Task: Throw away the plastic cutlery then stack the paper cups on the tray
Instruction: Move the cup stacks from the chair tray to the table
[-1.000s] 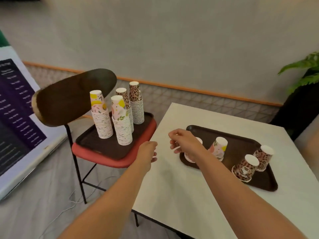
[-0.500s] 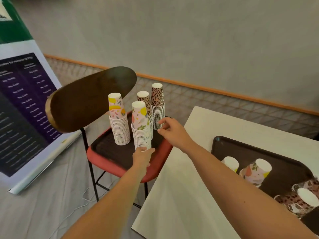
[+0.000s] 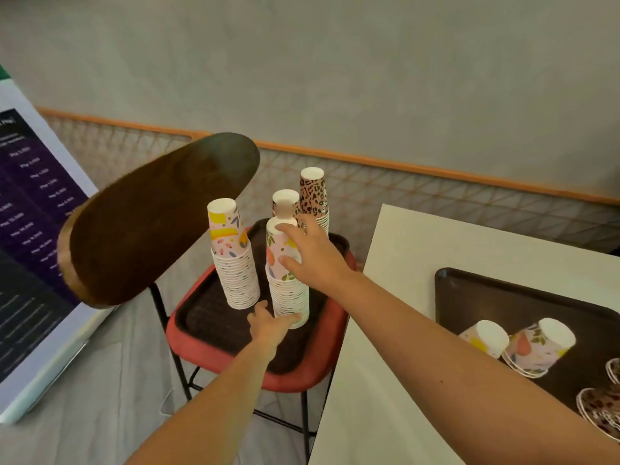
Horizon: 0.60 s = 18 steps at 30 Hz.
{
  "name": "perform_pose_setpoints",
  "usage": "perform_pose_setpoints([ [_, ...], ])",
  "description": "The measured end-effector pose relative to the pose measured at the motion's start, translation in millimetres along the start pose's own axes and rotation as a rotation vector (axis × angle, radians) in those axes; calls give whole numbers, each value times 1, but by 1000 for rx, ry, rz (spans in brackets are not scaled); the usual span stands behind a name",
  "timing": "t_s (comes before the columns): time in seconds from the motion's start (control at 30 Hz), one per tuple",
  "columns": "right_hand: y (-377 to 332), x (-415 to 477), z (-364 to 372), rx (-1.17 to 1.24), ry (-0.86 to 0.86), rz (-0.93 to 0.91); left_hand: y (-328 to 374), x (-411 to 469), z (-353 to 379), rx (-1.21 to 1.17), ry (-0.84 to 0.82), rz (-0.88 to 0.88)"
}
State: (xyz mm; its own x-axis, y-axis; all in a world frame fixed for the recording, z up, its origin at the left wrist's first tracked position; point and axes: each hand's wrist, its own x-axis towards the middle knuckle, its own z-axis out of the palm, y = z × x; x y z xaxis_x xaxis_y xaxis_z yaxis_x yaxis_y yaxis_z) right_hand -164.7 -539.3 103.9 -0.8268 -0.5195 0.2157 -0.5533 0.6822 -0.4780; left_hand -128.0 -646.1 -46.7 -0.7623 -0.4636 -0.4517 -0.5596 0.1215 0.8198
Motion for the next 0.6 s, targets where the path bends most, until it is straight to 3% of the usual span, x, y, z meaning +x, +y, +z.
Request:
perform_pose_setpoints([
  [0.27,12,1,15,121,161,2,-7,23,7,27,-78,125],
  [0.6,25,-10,7,289,183,144,-35,57,29,-80,-96,225],
])
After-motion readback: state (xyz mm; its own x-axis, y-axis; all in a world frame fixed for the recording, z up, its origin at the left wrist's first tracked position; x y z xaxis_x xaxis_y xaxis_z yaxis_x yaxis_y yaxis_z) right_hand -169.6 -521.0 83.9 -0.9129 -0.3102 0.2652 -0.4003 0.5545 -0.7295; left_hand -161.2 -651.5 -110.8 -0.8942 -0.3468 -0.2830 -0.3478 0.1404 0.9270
